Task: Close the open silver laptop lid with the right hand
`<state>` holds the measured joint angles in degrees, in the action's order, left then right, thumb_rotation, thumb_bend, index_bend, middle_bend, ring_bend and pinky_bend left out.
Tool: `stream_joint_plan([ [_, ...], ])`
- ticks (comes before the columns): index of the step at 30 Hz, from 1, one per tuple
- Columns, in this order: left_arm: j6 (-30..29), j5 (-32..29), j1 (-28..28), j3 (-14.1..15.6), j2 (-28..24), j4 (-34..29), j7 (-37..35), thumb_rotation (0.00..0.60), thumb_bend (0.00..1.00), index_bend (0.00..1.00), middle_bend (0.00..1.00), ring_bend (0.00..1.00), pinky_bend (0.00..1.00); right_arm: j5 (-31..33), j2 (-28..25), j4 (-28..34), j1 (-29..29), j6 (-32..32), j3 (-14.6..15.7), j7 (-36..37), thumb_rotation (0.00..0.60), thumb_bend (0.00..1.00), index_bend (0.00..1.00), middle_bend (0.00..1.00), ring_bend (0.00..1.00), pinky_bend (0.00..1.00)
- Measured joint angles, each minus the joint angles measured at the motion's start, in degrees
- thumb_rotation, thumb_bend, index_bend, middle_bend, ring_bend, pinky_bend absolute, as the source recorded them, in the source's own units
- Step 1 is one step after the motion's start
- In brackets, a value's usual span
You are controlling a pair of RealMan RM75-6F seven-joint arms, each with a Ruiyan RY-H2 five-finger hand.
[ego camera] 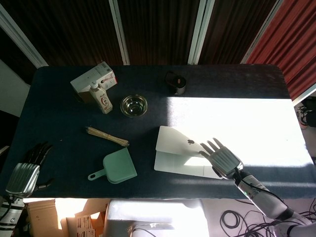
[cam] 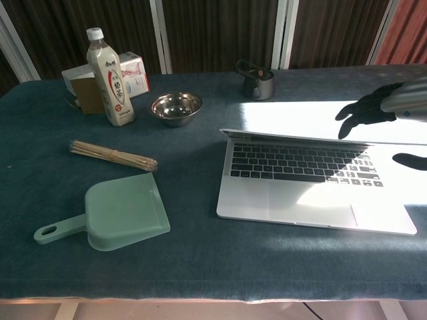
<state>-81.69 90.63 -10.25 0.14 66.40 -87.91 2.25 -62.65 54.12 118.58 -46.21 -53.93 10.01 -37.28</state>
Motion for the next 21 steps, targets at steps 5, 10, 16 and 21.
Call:
stream_joint_plan([
  [5,0.17,-0.24,0.01,-0.01,-0.09,-0.15,0.29,0.6,0.06,0.0,0.01,0.0,0.14,-2.47,0.68,-2.64,1.25,2.45,-0.16,4.57,0.6,0.49,0.18,0.02,0.0,0.02],
  [10,0.17,-0.22,0.03,0.03,-0.18,-0.24,0.36,0.6,0.07,0.0,0.02,0.0,0.14,-5.67,1.46,-5.37,2.49,5.04,-0.18,8.65,0.6,0.49,0.18,0.02,0.0,0.02],
  [16,0.59,-0.14,-0.11,0.21,-0.19,-0.32,0.75,0.6,0.09,0.0,0.01,0.0,0.14,-7.88,2.97,-8.32,3.74,7.23,-0.03,11.1,0.6,0.49,0.18,0.02,0.0,0.02],
  [21,0.36,-0.14,0.0,0.2,-0.29,-0.37,0.54,0.6,0.09,0.0,0.02,0.0,0.14,-8.93,4.45,-10.23,4.59,8.08,-0.16,12.02,0.6,0.49,0.17,0.02,0.0,0.02],
])
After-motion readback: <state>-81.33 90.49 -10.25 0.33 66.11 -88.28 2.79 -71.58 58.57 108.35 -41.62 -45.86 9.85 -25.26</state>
